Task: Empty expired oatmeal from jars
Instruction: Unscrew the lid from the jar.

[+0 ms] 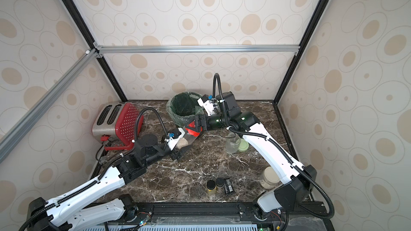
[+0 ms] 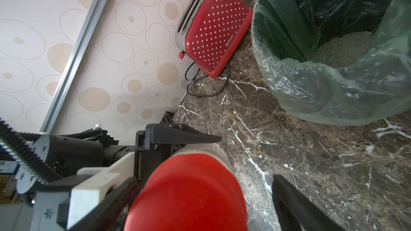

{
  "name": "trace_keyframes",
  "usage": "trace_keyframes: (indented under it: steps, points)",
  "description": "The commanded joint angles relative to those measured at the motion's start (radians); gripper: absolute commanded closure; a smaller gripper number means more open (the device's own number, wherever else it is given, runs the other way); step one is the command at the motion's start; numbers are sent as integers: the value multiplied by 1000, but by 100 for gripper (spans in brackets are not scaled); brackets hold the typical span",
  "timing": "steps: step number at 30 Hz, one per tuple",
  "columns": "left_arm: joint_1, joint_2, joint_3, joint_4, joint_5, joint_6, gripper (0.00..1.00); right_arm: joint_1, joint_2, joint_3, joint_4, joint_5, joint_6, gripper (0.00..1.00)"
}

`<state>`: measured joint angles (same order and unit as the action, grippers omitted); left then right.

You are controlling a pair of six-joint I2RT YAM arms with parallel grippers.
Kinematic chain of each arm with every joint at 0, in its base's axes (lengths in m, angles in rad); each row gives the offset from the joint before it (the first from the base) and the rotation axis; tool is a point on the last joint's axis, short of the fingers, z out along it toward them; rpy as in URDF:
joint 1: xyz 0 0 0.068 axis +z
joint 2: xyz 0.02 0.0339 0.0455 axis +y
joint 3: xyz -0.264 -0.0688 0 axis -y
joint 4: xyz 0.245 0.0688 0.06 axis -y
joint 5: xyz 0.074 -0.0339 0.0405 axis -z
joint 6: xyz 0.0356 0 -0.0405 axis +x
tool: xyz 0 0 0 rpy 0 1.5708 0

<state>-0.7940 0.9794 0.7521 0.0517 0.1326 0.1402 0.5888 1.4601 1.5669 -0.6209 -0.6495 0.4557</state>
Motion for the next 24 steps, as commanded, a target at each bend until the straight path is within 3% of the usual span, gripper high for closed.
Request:
trace_keyframes:
  steps: [1, 5, 8, 13, 15, 20, 22, 24]
  points:
    - [-4, -19, 8, 38, 11, 29, 53, -3, 18, 37, -27, 0, -15, 16]
    - [-5, -19, 10, 33, 17, 27, 53, -4, 30, 53, -14, -45, -43, 40]
    - [-5, -24, 13, 30, 24, 19, 54, -3, 40, 62, 14, -123, -116, 47]
    - [-5, -25, 19, 37, 43, 3, 54, -3, 71, 104, -14, -270, -412, 56]
    - [-5, -24, 23, 37, 54, -2, 54, -3, 86, 124, -66, -363, -591, 56]
    - [-5, -34, 23, 49, 65, -7, 55, -21, 117, 186, -176, -484, -897, 45]
    - [-5, -41, 20, 59, 57, -6, 55, -31, 148, 240, -232, -493, -959, 33]
    - [-4, -48, 20, 63, 47, -7, 55, -44, 182, 297, -271, -475, -947, 14]
